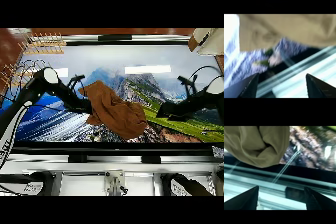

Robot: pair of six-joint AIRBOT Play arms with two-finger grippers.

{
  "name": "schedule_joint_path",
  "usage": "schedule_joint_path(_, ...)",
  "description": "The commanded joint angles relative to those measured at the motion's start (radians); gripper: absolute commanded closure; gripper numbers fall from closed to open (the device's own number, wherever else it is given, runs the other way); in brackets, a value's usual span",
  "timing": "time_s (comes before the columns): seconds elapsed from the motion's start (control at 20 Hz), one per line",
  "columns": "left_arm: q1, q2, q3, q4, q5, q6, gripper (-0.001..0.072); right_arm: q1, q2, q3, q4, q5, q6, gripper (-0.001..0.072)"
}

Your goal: Fold the shirts.

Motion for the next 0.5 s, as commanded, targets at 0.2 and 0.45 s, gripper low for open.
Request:
schedule_joint_path(0.2,0.058,-0.015,-0.296,-0.115,0.349,0.036,0.0052,0.040,-0.209,-0.072,0.132,-0.129,-0.030,0.0042)
schedule_joint_path(0.45,0.058,-0.079,-0.295,-0.251,0.414,0.111,0.0052,0.066,-0.263,-0.072,0.139,-0.159,-0.029,0.0042)
